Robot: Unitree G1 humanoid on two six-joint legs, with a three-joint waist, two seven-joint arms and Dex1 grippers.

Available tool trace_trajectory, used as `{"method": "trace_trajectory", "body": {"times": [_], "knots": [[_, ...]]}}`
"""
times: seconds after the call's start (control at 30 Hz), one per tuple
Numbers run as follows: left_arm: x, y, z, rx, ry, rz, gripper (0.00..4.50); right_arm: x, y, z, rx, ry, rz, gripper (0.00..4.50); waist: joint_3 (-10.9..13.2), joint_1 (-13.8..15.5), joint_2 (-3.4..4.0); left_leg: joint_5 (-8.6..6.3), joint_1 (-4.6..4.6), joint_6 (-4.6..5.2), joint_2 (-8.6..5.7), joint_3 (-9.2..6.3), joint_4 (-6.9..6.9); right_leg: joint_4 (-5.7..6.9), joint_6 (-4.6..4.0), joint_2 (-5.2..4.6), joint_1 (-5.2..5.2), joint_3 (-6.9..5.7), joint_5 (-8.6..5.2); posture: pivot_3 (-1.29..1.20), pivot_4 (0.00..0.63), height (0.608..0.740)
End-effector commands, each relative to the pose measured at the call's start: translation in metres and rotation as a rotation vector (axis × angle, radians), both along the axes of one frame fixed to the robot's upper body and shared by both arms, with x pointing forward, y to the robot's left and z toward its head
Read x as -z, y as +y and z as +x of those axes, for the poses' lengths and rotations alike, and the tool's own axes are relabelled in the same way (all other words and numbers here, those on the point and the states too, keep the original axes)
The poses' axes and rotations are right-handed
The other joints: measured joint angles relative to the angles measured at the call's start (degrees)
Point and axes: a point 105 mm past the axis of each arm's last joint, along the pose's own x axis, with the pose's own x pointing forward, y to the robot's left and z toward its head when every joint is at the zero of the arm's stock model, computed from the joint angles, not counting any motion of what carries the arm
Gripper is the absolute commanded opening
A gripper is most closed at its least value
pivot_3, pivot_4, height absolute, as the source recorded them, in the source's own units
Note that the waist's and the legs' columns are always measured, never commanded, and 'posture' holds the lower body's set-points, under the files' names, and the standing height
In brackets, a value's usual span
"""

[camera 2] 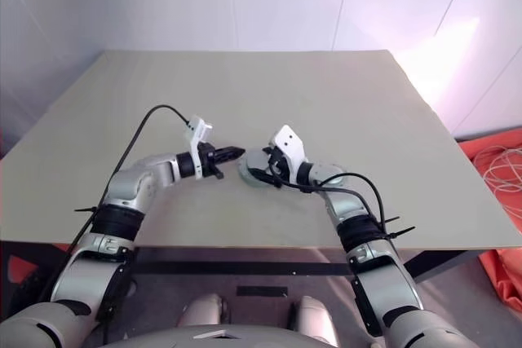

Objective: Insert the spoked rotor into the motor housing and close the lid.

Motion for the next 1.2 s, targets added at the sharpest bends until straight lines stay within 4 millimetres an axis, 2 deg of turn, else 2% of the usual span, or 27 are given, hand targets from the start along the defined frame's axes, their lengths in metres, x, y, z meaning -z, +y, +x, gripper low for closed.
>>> {"method": "trace_trajectory", "body": {"times": [0.03, 0.2, 0.3, 0.5, 0.9, 1.03, 1.2], "knots": [[-0.01, -0.01, 0.004, 0.037, -0.023, 0.008, 0.03, 0.031, -0.011, -0.007, 0.022, 0.094, -0.099, 3.17, 0.0, 0.02, 0.0, 0.0, 0.0, 0.0, 0.0, 0.0, -0.02, -0.01, 0.0, 0.0, 0.0, 0.0, 0.0, 0.0, 0.0, 0.74], [0.0, -0.014, -0.001, 0.078, 0.075, 0.049, 0.03, 0.03, -0.012, -0.005, 0.028, 0.09, -0.097, 3.17, 0.0, 0.01, 0.0, 0.0, -0.01, 0.0, 0.01, 0.01, -0.03, -0.01, 0.0, 0.0, -0.02, 0.0, 0.0, 0.0, 0.0, 0.74], [0.011, -0.008, 0.001, 0.05, 0.135, 0.113, 0.03, 0.028, -0.013, -0.004, 0.032, 0.087, -0.095, 3.17, 0.0, 0.01, 0.0, 0.0, 0.0, 0.0, 0.0, 0.01, -0.03, -0.01, 0.0, 0.0, -0.02, 0.0, 0.0, 0.0, 0.0, 0.74], [0.023, 0.001, 0.003, 0.02, 0.139, 0.206, 0.03, 0.023, -0.013, -0.003, 0.032, 0.077, -0.085, 3.17, -0.01, 0.01, 0.02, 0.0, 0.02, 0.0, 0.0, 0.0, -0.05, -0.08, 0.02, 0.0, 0.03, 0.0, -0.01, 0.0, 0.0, 0.74], [0.019, 0.0, -0.001, 0.046, 0.13, 0.186, 0.03, 0.013, -0.012, -0.004, 0.017, 0.101, -0.039, 3.17, -0.02, 0.02, 0.03, 0.0, 0.0, 0.0, 0.0, 0.0, -0.11, -0.14, 0.03, 0.0, 0.0, 0.0, -0.02, 0.0, 0.0, 0.74], [0.019, 0.0, -0.002, 0.05, 0.13, 0.183, 0.0, 0.011, -0.013, -0.005, 0.015, 0.088, -0.062, 4.47, -0.02, 0.12, 0.03, -0.03, -0.05, 0.05, -0.02, 0.0, -0.18, -0.26, 0.03, 0.0, -0.01, 0.0, -0.02, 0.0, 0.0, 0.74], [0.019, -0.001, -0.002, 0.056, 0.128, 0.178, 0.0, 0.006, -0.01, -0.005, 0.018, 0.082, -0.045, 4.47, -0.02, 0.1, 0.03, -0.04, -0.06, 0.07, -0.03, 0.0, -0.34, -0.38, 0.03, 0.0, -0.02, -0.01, -0.02, 0.0, 0.0, 0.74]]}}
